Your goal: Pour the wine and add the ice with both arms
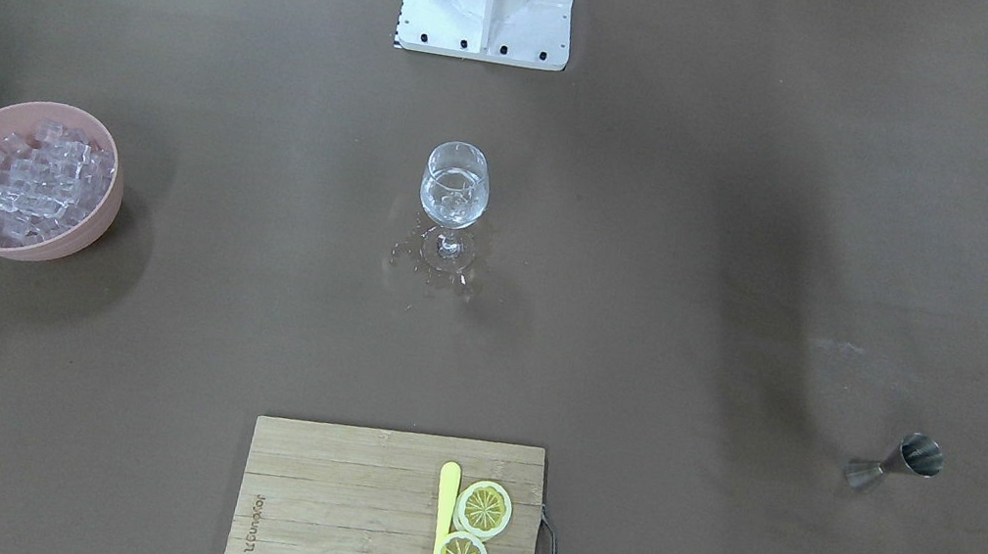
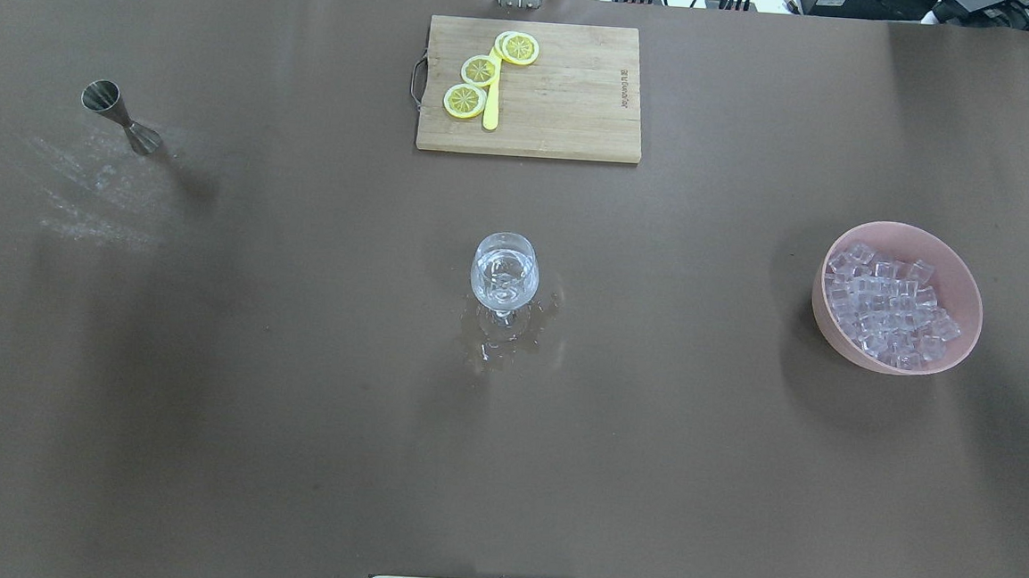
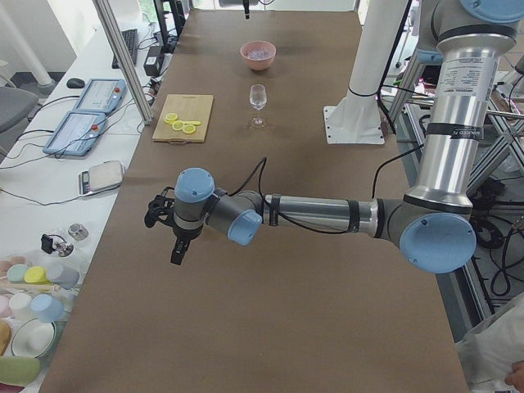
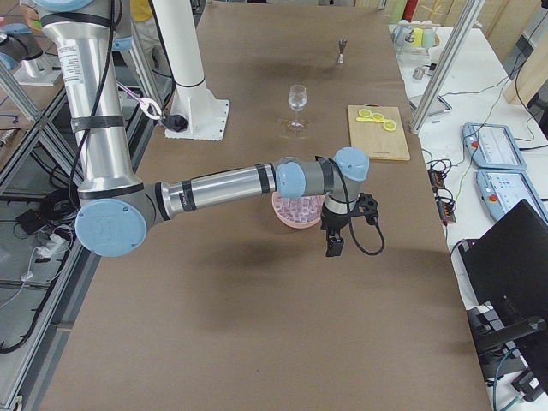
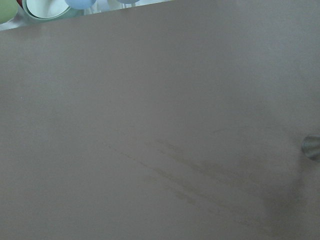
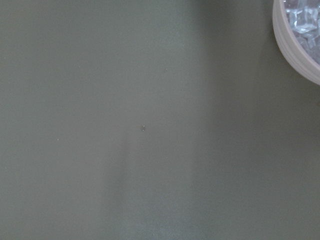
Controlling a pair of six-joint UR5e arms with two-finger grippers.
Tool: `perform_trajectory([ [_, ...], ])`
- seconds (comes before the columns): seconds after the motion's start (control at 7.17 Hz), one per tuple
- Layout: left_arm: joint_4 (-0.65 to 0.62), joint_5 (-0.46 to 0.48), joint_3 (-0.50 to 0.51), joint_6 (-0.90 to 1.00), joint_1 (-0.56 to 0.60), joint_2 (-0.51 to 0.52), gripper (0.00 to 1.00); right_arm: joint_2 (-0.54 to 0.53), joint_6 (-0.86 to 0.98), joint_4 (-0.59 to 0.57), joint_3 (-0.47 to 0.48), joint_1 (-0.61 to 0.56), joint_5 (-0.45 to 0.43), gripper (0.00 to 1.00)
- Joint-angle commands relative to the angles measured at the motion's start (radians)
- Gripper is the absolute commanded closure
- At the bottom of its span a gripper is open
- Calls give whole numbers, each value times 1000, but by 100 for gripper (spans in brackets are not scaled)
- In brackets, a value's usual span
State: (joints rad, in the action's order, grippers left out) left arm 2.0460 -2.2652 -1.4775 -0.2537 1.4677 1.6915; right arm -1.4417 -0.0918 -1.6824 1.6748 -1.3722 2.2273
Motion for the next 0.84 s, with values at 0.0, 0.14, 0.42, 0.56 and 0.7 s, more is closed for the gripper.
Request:
perform_trajectory([
  [0.0, 0, 3, 6, 4, -1, 2, 2, 3, -6, 20, -7, -1, -2, 0],
  [0.14, 2, 3, 0, 2, -1, -3, 2, 7, -8, 20, -16, -1, -2, 0],
  [0.42, 6, -2, -4, 2, -1, -6, 2, 12, -6, 20, -12, 1, 0, 0],
  [0.56, 6, -5, -7, 1, -1, -4, 2, 4, -6, 20, -10, -1, 0, 0],
  [0.7, 6, -7, -6, -1, -1, -1, 2, -2, -6, 20, -7, 1, 0, 0],
])
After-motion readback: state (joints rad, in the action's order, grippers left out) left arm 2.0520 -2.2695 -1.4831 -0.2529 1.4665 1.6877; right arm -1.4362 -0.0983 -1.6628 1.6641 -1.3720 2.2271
